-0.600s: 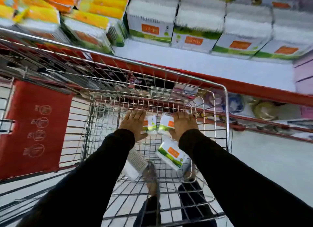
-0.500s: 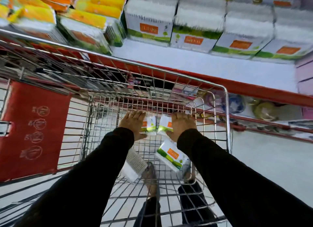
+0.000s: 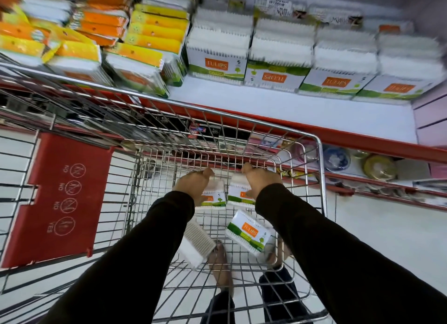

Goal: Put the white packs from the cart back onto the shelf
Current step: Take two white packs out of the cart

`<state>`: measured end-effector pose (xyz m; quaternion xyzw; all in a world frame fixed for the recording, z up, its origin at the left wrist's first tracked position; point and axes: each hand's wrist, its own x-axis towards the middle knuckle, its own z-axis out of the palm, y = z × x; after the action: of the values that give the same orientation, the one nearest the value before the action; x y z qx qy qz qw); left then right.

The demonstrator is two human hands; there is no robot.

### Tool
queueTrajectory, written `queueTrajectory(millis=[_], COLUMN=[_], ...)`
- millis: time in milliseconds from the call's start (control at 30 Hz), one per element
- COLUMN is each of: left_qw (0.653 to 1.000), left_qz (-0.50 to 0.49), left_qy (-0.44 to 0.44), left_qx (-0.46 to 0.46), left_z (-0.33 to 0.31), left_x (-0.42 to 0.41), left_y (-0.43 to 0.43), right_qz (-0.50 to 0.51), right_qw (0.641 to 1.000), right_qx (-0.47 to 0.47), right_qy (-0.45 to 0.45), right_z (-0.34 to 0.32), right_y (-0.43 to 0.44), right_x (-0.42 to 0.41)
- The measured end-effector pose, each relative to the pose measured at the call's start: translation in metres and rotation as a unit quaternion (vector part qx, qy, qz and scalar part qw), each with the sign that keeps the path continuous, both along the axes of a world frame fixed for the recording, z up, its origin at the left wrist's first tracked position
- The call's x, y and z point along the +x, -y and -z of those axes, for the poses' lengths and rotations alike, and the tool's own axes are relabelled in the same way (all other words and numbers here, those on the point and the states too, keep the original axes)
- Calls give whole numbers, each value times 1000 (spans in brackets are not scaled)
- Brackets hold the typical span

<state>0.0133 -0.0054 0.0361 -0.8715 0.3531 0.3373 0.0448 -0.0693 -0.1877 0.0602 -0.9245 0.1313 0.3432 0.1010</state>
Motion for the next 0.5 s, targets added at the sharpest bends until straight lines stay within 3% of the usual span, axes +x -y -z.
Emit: queueTrajectory(millis=[167, 500], left_qw=[999, 996], left_qz=[0, -42], left_qy=[44, 79], left_qx=[8, -8], left_z=[-30, -140], left_x=[-3, -16], left_y=[-12, -36], right_qz=[-26, 61], right_qw=[999, 997], right_qx=[-24, -5], right_qy=[2, 47], right_z=[-31, -145], right_y=[-5, -11], right_x=[-5, -31])
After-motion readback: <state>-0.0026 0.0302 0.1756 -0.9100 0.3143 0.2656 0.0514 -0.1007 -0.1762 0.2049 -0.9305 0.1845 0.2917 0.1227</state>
